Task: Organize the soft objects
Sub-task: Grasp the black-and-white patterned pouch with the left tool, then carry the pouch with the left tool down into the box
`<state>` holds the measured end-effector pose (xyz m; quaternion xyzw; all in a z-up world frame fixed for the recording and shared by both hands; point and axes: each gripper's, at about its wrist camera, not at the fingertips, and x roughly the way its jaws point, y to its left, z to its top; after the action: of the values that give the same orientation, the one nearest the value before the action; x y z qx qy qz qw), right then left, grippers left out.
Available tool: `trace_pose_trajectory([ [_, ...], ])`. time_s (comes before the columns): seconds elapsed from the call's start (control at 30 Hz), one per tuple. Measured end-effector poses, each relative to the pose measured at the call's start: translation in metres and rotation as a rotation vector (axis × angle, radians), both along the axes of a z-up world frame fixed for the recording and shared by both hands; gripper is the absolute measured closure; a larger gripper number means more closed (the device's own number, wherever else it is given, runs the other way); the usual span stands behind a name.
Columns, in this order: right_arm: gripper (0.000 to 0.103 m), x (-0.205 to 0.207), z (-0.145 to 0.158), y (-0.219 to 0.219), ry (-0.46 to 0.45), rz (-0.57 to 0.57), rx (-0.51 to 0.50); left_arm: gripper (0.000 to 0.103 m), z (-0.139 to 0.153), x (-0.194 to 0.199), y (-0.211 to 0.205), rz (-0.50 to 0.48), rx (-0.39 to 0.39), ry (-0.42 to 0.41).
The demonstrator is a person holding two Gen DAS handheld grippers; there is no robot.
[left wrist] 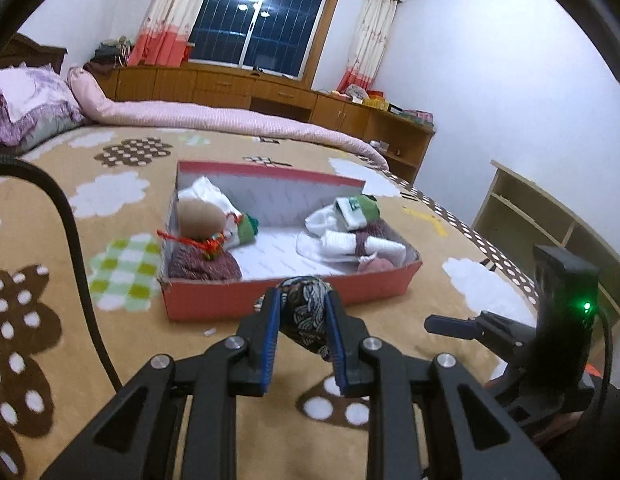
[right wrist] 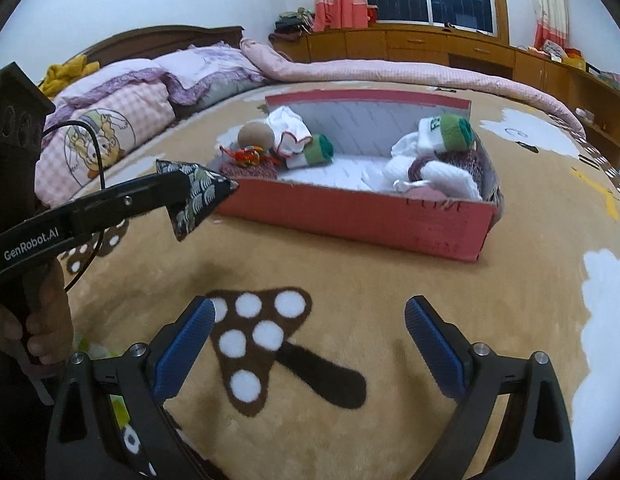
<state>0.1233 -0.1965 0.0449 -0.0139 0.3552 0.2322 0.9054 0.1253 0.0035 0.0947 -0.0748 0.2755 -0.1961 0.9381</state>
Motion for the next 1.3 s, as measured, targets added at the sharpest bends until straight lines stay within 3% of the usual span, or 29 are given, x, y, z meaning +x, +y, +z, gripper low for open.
trace_pose_trajectory([
  [0.4,0.004,0.015,0.027,-0.014,-0.118,-0.006,0.057,0.08,0.014,0.04,0.013,0.021,-0.003,0.014],
  [0.5,0.004,0.019,0.03,-0.019,-0.168,-0.009,0.07,0.08,0.013,0.053,0.004,0.014,0.028,0.021],
  [0.7,0.004,0.037,0.025,-0.01,-0.218,-0.001,-0.01,0.08,0.007,0.077,-0.018,-0.005,0.106,0.018],
  [0.9,0.006,0.06,0.025,-0.006,-0.219,-0.01,0.001,0.08,-0.007,0.105,-0.029,-0.003,0.141,0.066],
  [0.97,0.015,0.066,0.025,-0.006,-0.22,-0.038,-0.023,0.08,-0.013,0.111,-0.031,-0.012,0.133,0.088],
  [1.07,0.016,0.076,0.024,-0.011,-0.194,-0.052,-0.008,0.08,-0.02,0.121,-0.037,-0.032,0.137,0.116],
  [1.23,0.017,0.084,0.024,-0.01,-0.196,-0.06,-0.012,0.08,-0.031,0.138,-0.054,-0.038,0.181,0.144],
  [1.3,0.022,0.084,0.023,-0.006,-0.205,-0.045,-0.022,0.08,-0.038,0.143,-0.061,-0.023,0.231,0.154],
])
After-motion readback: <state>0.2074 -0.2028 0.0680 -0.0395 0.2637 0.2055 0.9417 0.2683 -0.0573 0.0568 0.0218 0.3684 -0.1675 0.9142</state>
